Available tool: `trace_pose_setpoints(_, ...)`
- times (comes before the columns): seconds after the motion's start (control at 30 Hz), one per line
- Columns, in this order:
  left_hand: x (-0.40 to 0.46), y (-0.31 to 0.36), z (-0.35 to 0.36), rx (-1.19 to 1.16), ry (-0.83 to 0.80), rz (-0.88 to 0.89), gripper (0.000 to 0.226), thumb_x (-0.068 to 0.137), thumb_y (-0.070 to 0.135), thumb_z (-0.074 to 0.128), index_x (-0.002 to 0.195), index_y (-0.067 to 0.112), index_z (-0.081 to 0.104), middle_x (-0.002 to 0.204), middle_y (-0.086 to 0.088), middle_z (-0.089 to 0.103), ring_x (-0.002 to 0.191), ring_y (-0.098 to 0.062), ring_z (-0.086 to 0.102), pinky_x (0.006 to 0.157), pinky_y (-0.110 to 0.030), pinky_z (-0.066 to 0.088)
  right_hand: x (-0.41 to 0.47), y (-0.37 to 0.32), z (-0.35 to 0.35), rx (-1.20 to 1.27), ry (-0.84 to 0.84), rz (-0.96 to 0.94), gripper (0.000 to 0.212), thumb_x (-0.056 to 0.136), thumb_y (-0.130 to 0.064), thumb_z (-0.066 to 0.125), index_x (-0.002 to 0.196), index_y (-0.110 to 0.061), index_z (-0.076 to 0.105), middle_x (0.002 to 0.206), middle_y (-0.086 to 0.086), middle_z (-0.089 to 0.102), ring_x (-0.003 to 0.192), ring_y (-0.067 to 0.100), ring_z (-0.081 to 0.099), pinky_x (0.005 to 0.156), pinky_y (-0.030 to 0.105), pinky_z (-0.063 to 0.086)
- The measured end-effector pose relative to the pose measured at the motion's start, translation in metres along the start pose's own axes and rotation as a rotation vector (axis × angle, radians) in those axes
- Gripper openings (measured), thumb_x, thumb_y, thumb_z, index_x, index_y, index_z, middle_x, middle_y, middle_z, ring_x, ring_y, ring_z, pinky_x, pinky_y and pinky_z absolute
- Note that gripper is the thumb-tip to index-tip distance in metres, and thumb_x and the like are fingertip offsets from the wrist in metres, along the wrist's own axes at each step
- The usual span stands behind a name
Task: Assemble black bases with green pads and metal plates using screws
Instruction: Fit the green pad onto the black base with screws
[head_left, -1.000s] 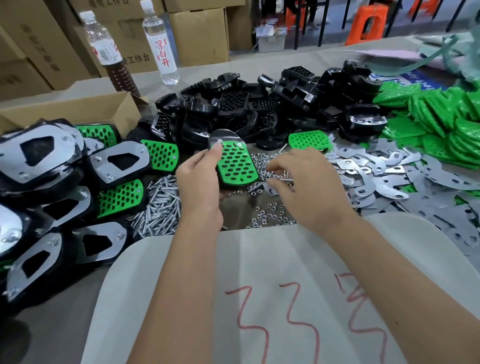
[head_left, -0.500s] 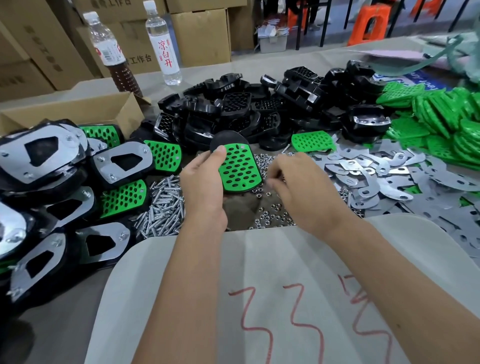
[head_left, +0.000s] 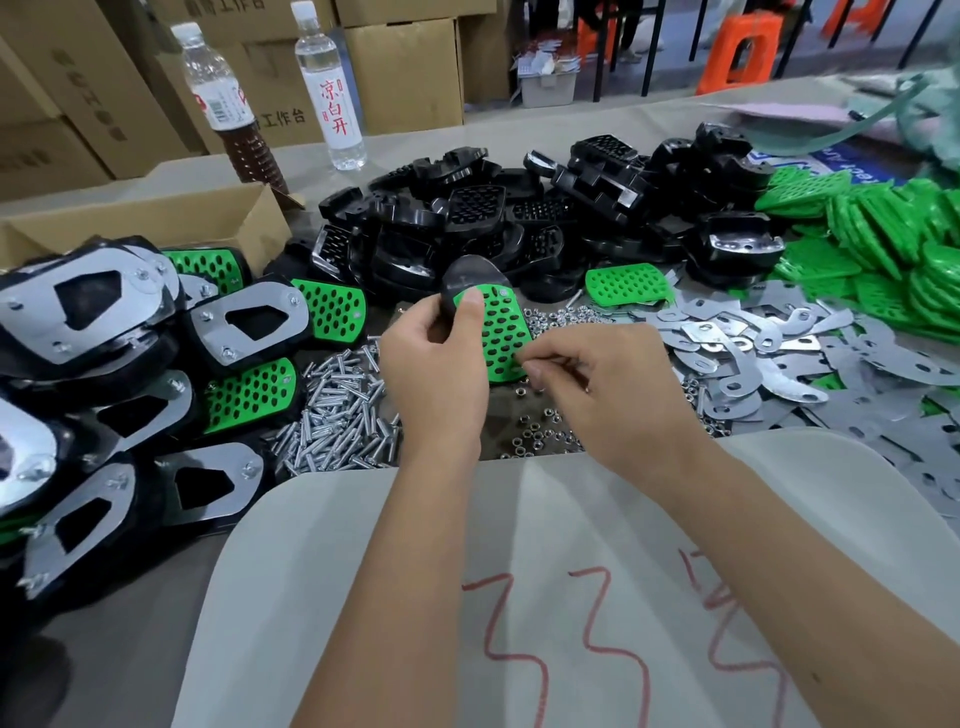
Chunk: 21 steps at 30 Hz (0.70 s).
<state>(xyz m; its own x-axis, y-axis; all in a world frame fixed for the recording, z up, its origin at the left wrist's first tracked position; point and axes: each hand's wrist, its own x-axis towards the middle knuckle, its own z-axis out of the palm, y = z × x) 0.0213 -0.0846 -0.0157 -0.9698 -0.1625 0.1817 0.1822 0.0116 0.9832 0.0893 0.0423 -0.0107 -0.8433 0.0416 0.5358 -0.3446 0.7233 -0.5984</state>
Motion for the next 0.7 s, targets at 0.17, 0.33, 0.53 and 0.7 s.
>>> trace_pose_setpoints(0.17, -0.013, 0.006, 0.009, 0.088, 0.063, 0.122, 0.027, 0.096, 0.02, 0.07, 0.07, 0.022, 0.064, 0.058, 0.017, 0.057, 0.055, 0.002, 0.047, 0.059, -0.017, 0.036, 0.001, -0.002, 0.003, -0.04, 0.086, 0.086, 0.01, 0.088, 0.001, 0.071, 0.087, -0.009, 0.07, 0.06, -0.005, 0.067, 0.057, 0.015, 0.058, 0.063, 0.031, 0.047)
trace_pose_setpoints(0.33, -0.018, 0.008, 0.013, 0.048, 0.111, 0.129, 0.017, 0.097, 0.021, 0.069, 0.081, 0.015, 0.071, 0.071, 0.008, 0.069, 0.064, -0.006, 0.057, 0.065, -0.029, 0.048, -0.001, -0.003, 0.002, -0.015, 0.14, 0.125, 0.013, 0.089, -0.001, 0.069, 0.079, -0.006, 0.062, 0.062, 0.006, 0.067, 0.057, 0.023, 0.061, 0.062, 0.04, 0.05)
trace_pose_setpoints(0.53, -0.018, 0.005, 0.014, -0.012, 0.148, 0.043, 0.021, 0.095, 0.022, 0.069, 0.075, 0.016, 0.069, 0.065, 0.007, 0.065, 0.06, -0.009, 0.054, 0.063, -0.037, 0.049, -0.002, -0.006, 0.008, 0.037, 0.209, 0.184, 0.016, 0.086, 0.001, 0.072, 0.075, -0.006, 0.062, 0.063, 0.003, 0.067, 0.06, 0.02, 0.064, 0.064, 0.041, 0.05)
trace_pose_setpoints(0.7, -0.021, 0.004, 0.016, -0.034, 0.12, 0.031, 0.016, 0.093, 0.024, 0.069, 0.08, 0.017, 0.073, 0.072, -0.001, 0.073, 0.066, -0.011, 0.061, 0.073, -0.048, 0.058, -0.004, 0.001, 0.008, 0.072, 0.178, 0.226, 0.018, 0.086, 0.001, 0.071, 0.073, -0.007, 0.062, 0.06, 0.002, 0.068, 0.056, 0.021, 0.065, 0.061, 0.042, 0.052)
